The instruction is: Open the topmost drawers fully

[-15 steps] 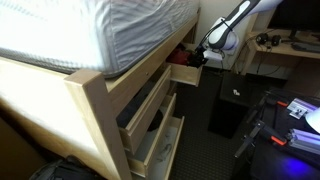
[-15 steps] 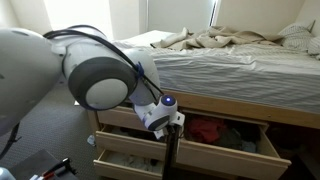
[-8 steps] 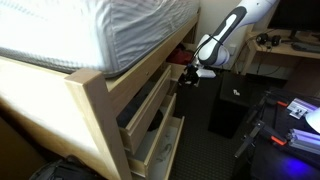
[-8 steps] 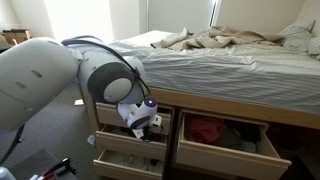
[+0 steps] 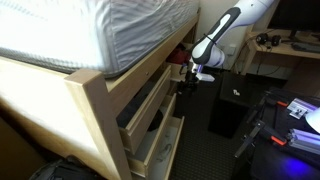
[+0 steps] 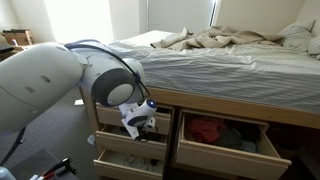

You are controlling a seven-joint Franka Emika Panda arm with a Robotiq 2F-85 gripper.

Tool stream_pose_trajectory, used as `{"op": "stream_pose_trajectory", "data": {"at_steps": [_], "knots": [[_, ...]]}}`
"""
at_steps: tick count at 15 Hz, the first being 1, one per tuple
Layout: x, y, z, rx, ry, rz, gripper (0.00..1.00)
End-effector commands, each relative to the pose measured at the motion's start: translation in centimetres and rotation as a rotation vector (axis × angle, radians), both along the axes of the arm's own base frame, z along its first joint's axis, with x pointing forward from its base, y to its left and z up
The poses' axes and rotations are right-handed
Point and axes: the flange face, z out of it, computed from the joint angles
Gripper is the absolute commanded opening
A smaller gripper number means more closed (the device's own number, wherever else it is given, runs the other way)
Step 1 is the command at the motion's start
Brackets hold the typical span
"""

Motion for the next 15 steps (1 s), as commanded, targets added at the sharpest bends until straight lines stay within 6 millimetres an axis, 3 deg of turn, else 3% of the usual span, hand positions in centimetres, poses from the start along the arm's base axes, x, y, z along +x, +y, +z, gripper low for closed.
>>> {"op": "stream_pose_trajectory", "data": {"at_steps": [1, 6, 8, 9, 11, 13, 15], "knots": [[-0.1, 4.3, -1.4, 0.184, 0.088, 0.037, 1.0], [-0.1, 13.8, -2.8, 0.397, 0.04, -0.13, 1.0], [-0.6, 16.4, -3.3, 0.444, -0.001, -0.214, 1.0], [-0.4, 15.1, -2.1, 0.39, 0.037, -0.141, 1.0], [-0.9, 16.5, -2.8, 0.399, 0.036, -0.139, 1.0], [-0.2, 16.0, -2.4, 0.385, -0.022, -0.206, 1.0], [0.4, 14.9, 0.4, 0.382, -0.133, -0.297, 1.0]]}}
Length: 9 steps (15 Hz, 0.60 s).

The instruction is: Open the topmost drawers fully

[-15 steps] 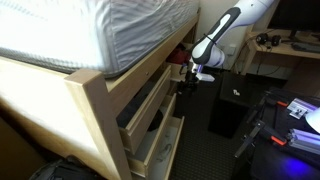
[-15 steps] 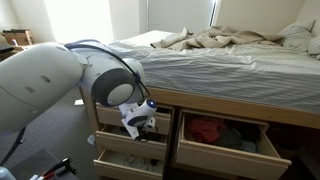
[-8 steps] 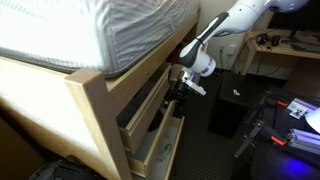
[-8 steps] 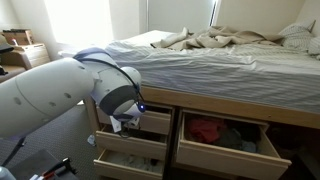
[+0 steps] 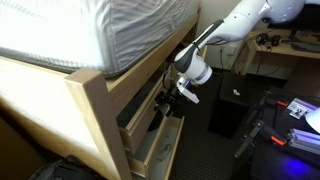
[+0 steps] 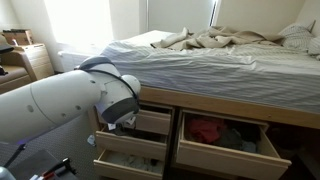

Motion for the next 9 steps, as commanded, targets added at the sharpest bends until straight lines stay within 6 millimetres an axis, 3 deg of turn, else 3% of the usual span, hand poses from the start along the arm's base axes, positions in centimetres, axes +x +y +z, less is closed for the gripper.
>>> {"op": "stream_pose_trajectory", "data": {"at_steps": [1, 3, 6, 7, 8, 9], "knots": [[0.4, -0.9, 4.1, -0.005, -0.132, -0.162, 1.0], [0.5, -1.8, 7.4, -0.003, -0.216, -0.266, 1.0], [-0.3, -3.3, 10.5, -0.017, -0.347, -0.422, 1.0], [4.2, -7.3, 11.4, -0.038, -0.355, -0.441, 1.0], [1.5, -3.4, 10.1, -0.019, -0.319, -0.361, 1.0], [2.3, -4.7, 10.1, -0.014, -0.316, -0.37, 1.0]]}}
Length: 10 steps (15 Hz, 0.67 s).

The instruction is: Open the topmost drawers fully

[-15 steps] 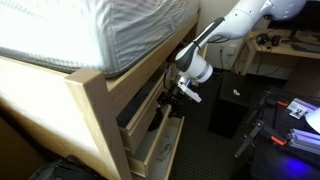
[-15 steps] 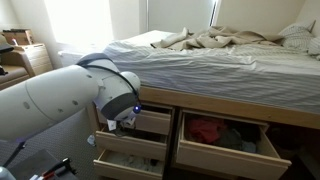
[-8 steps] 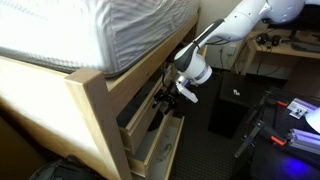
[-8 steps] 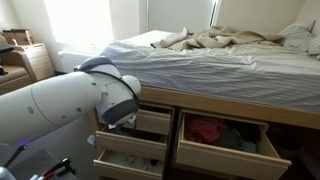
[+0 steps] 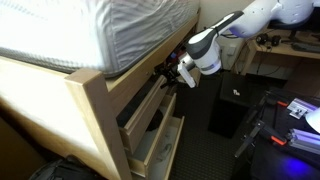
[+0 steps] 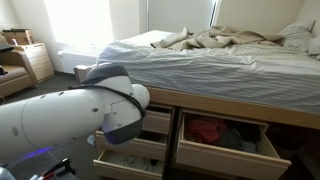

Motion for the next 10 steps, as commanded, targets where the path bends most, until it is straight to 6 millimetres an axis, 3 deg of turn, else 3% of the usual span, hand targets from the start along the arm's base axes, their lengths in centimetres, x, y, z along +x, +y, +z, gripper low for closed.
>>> {"op": "stream_pose_trajectory", "data": {"at_steps": [1, 2, 10], "knots": [[0.5, -1.1, -0.1, -0.008, -0.002, -0.013, 1.0], [0.7, -1.9, -0.1, -0.013, -0.005, -0.025, 1.0], [3.5, -1.7, -1.7, -0.018, 0.134, -0.178, 1.0]]}}
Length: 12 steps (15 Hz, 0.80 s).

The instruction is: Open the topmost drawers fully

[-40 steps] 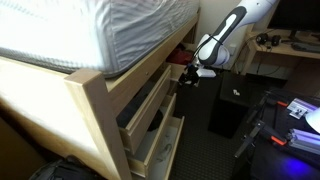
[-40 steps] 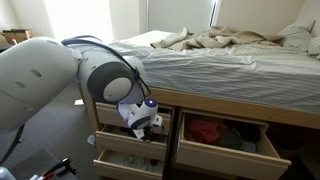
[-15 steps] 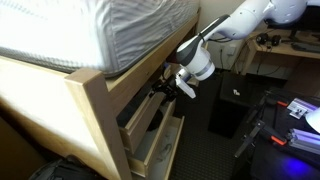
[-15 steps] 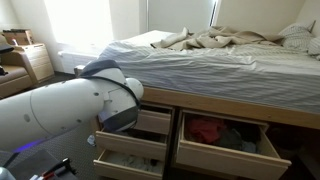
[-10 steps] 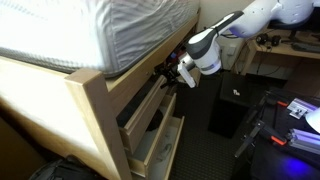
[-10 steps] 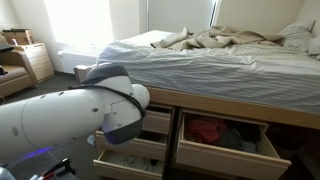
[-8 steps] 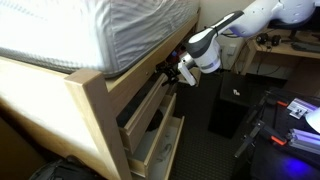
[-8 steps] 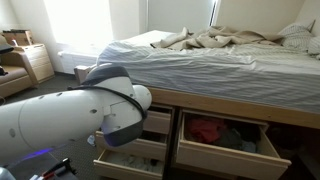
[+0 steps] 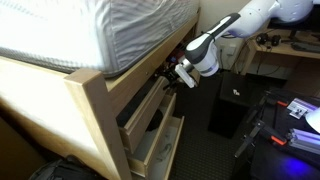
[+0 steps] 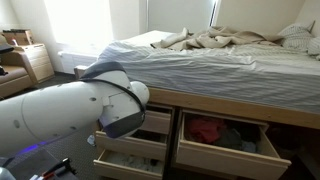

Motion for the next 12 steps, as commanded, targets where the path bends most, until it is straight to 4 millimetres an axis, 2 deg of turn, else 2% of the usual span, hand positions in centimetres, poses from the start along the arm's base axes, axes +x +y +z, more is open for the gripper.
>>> {"op": "stream_pose_trajectory", "data": {"at_steps": [1, 7, 9, 12], "knots": [[2.7, 0.2, 0.1, -0.024, 0.053, -0.085, 1.0], [5.5, 0.5, -2.8, -0.071, 0.166, -0.204, 1.0], [6.1, 0.0, -3.8, -0.085, 0.266, -0.26, 1.0], [6.3, -1.9, -5.4, -0.126, 0.377, -0.34, 1.0]]}}
